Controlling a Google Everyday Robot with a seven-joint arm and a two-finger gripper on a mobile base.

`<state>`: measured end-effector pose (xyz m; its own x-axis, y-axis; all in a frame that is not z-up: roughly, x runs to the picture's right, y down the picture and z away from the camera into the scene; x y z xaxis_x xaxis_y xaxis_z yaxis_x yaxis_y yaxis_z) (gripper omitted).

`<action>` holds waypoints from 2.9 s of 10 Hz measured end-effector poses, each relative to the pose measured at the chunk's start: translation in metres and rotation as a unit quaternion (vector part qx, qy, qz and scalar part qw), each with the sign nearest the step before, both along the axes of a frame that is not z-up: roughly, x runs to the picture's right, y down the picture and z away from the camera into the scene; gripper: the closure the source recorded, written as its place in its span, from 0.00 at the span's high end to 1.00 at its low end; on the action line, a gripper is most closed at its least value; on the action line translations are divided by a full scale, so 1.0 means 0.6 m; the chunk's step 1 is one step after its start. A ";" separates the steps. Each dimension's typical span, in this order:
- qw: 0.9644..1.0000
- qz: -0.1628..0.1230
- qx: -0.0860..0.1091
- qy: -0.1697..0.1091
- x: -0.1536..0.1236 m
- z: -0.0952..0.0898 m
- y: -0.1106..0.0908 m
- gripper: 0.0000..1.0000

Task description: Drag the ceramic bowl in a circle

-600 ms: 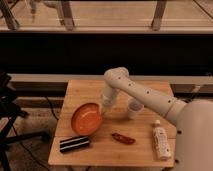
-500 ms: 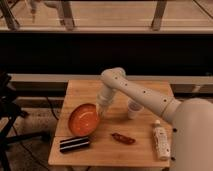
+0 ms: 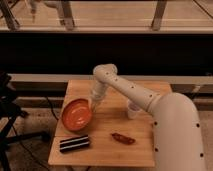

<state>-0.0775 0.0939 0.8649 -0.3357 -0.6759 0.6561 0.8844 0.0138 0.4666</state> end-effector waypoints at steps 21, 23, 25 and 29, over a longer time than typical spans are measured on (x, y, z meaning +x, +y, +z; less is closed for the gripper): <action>0.982 0.065 -0.009 0.177 0.235 -0.094 0.054 0.02; 0.988 0.036 -0.016 0.146 0.184 -0.086 0.065 0.02; 0.992 0.009 -0.024 0.120 0.116 -0.061 0.076 0.02; 0.996 -0.027 -0.019 0.078 0.008 -0.002 0.056 0.02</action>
<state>-0.0725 0.1276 0.8635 -0.2623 -0.6330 0.7284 0.9462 -0.0206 0.3229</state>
